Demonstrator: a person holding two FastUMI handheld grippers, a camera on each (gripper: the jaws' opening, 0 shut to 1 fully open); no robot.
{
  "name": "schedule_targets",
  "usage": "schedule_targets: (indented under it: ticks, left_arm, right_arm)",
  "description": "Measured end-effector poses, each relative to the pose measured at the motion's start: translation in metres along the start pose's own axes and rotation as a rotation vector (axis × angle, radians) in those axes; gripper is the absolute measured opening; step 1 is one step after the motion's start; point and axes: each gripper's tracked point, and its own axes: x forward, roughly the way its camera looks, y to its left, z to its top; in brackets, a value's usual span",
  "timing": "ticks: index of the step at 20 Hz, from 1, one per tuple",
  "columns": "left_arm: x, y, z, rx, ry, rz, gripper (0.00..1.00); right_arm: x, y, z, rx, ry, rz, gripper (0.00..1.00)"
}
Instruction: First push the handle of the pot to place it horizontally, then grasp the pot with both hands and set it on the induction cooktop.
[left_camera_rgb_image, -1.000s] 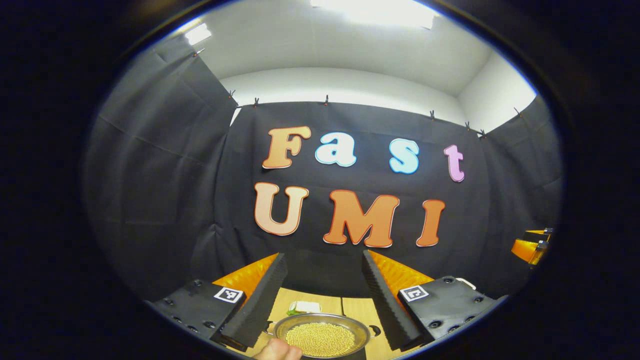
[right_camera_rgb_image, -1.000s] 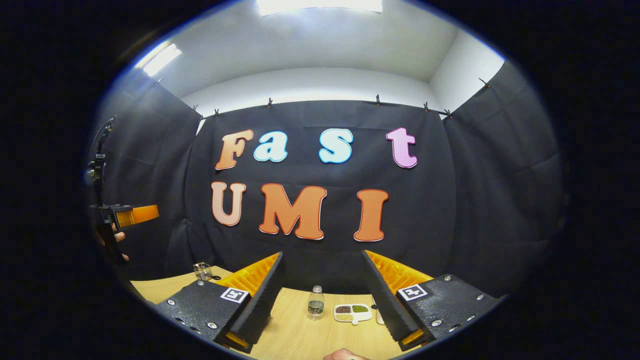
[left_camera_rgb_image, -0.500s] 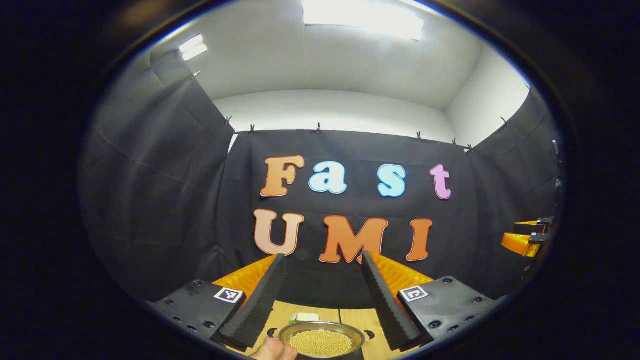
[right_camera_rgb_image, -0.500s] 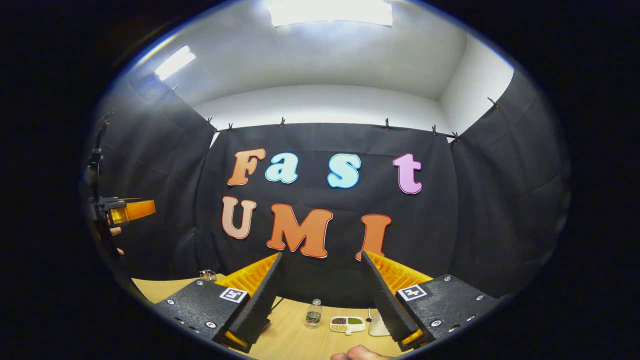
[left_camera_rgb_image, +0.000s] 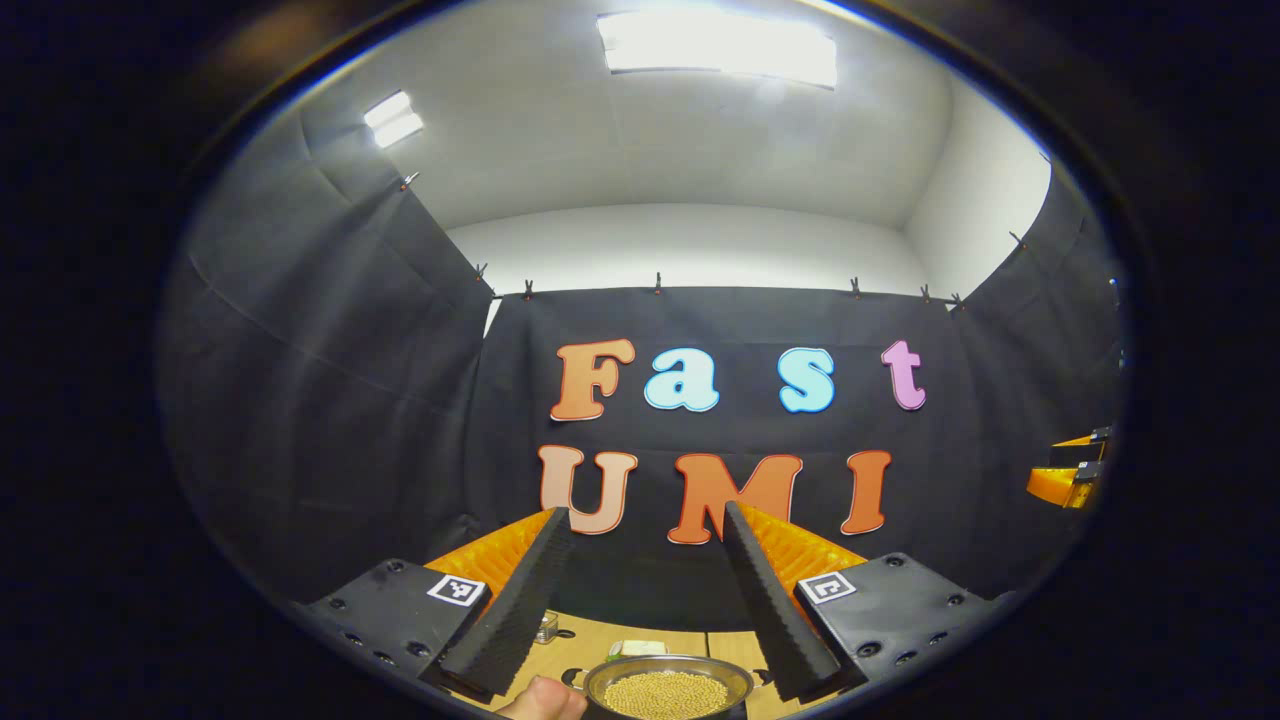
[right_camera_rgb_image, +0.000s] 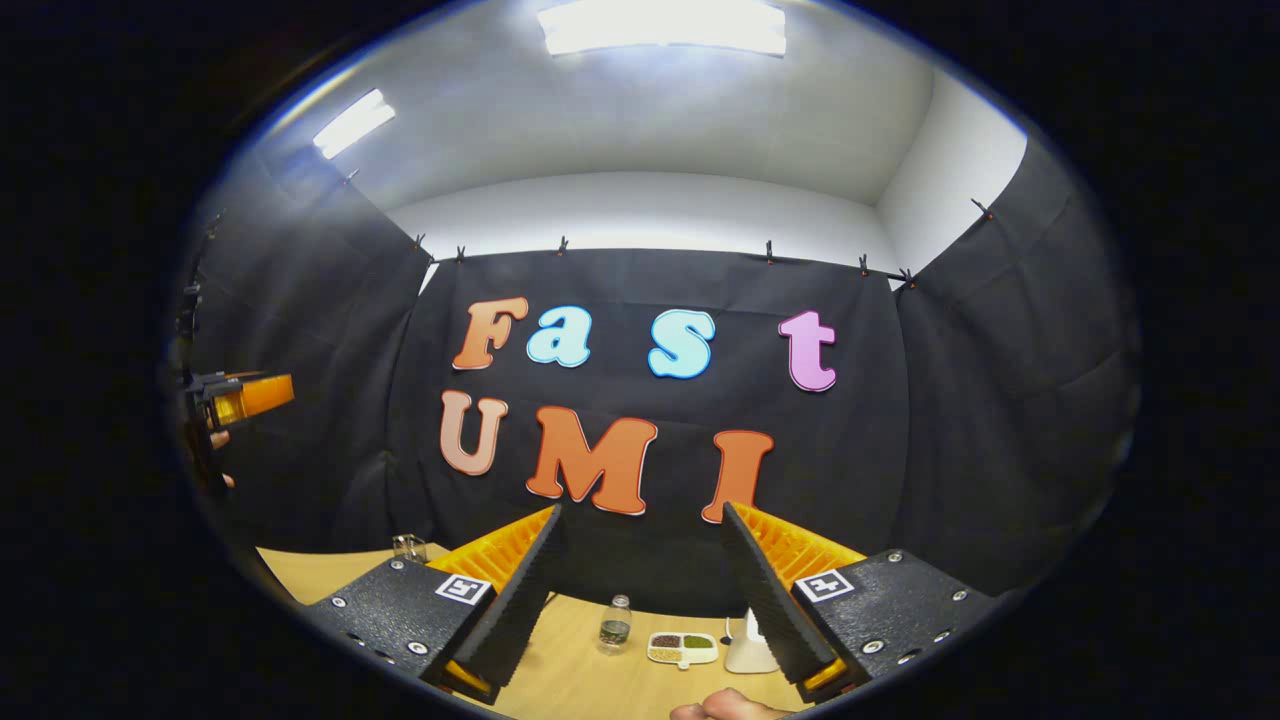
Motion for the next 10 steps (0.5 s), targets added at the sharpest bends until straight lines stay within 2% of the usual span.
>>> schedule_targets:
  ticks: [5, 9, 10]
  left_arm:
    - [0.009, -0.018, -0.003, -0.025, 0.005, 0.000, 0.98]
    - [0.016, -0.027, -0.003, -0.036, 0.007, 0.009, 0.98]
    - [0.015, -0.032, -0.004, -0.045, 0.005, 0.009, 0.99]
  right_arm:
    - [-0.001, -0.020, -0.008, 0.013, 0.014, 0.010, 0.95]
    - [-0.001, -0.043, -0.006, 0.025, -0.022, -0.002, 0.97]
    - [-0.001, -0.048, -0.007, 0.022, -0.028, -0.006, 0.95]
